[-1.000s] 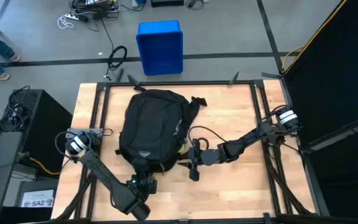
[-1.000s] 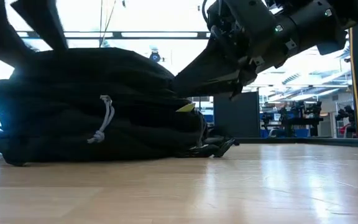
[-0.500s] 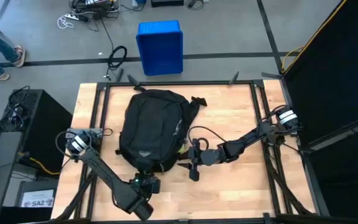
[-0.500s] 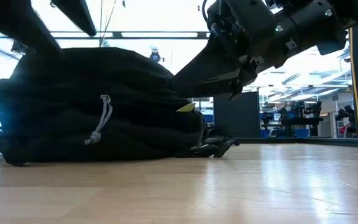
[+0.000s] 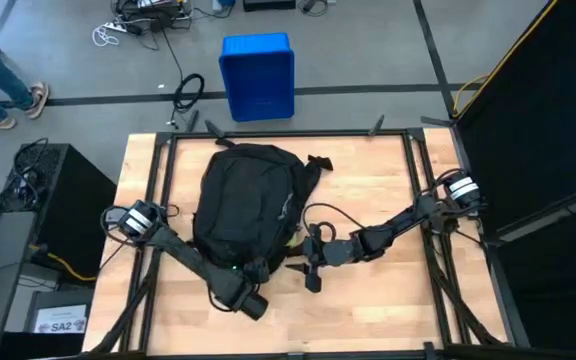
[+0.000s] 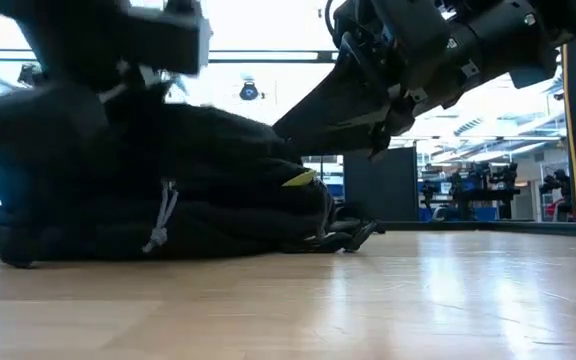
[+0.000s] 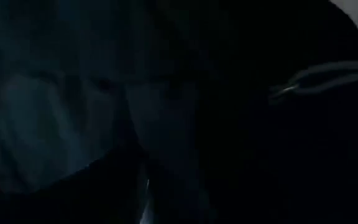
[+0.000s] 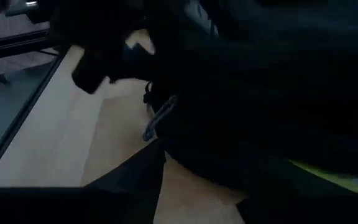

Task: Unpack backpack
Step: Close the backpack

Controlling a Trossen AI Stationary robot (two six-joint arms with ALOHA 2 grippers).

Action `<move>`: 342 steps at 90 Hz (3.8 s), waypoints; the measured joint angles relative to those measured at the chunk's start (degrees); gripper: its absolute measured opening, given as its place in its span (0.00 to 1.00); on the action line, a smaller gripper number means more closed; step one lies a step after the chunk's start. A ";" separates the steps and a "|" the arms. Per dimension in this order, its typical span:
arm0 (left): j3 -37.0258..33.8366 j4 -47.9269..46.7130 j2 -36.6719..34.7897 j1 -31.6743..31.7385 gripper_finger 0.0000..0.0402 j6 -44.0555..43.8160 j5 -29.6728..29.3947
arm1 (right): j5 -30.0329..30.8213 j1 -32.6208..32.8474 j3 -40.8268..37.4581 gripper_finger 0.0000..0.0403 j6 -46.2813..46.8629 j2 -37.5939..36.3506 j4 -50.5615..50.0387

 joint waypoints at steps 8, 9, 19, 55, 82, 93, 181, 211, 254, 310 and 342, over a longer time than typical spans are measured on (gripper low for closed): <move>-1.73 3.63 -0.06 0.33 0.77 2.40 0.27 | 0.02 0.00 0.00 0.43 -0.01 0.00 -0.01; -1.97 4.04 -0.09 0.33 0.77 2.51 0.27 | 0.01 0.00 0.00 0.43 -0.01 0.00 -0.01; -3.66 7.29 -0.15 0.44 0.68 2.45 0.23 | -1.16 0.09 0.00 0.43 0.01 0.00 0.01; -5.01 11.32 0.08 1.04 0.02 -0.25 -2.83 | -6.47 0.37 0.00 0.51 0.00 0.50 2.34; 0.77 9.82 0.15 1.12 0.00 -0.99 -10.03 | -10.03 0.14 0.69 0.59 2.93 6.17 6.02; 1.96 9.52 0.15 1.14 0.00 -0.92 -12.58 | -10.05 -0.62 3.16 0.63 4.64 9.24 5.68; 3.24 12.03 0.17 -0.24 0.00 -0.83 -18.21 | -13.46 -2.73 7.50 0.03 2.30 9.76 -1.91; 3.34 6.92 0.02 -3.22 0.00 -2.42 -12.47 | -5.40 -0.20 7.32 0.01 1.87 2.70 -13.04; 4.32 4.27 -6.20 -11.35 0.00 -3.57 -8.79 | 12.52 4.81 7.50 0.00 7.06 -6.60 -33.55; 3.40 -7.81 -7.23 -14.11 0.00 -15.80 -7.99 | 22.62 10.91 7.28 0.00 7.51 -13.42 -36.31; 3.29 -12.34 -7.17 -16.15 0.00 -17.75 -1.74 | 32.02 12.39 7.28 0.01 15.61 -16.85 -49.95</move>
